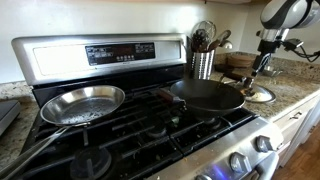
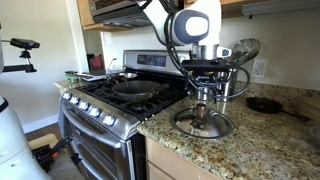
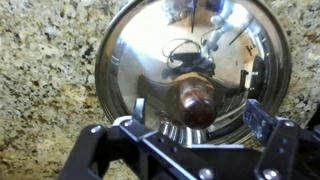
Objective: Pick up the lid and close the frying pan
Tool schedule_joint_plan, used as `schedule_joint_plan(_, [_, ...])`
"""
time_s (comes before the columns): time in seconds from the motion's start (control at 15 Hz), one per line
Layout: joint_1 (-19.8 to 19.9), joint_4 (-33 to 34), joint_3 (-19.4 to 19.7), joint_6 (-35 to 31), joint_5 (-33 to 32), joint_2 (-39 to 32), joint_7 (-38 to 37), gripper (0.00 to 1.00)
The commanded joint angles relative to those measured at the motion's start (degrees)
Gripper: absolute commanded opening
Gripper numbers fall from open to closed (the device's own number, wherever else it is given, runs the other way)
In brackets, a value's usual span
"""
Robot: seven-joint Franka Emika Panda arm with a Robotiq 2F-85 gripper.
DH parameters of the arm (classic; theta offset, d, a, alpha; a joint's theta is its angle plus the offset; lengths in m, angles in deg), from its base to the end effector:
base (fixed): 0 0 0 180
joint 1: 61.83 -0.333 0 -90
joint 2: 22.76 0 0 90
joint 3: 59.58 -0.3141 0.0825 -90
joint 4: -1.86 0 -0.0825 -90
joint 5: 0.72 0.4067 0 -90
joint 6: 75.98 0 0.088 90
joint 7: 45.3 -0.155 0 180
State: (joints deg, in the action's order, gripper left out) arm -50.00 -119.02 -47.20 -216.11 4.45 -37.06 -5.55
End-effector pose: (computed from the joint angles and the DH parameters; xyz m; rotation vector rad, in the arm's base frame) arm 0.5520 -0.2460 0.2433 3.0788 0.3301 0.1298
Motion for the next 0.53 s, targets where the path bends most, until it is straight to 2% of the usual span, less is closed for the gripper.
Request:
schedule_joint_plan(0.0, [4.03,5.35,-3.97,-0.29,3.51,-4.68,4.42,1.00])
schedule_joint_plan(0.47, [6.28,8.02,-8.23,1.61,5.10,-7.62,5.55,1.00])
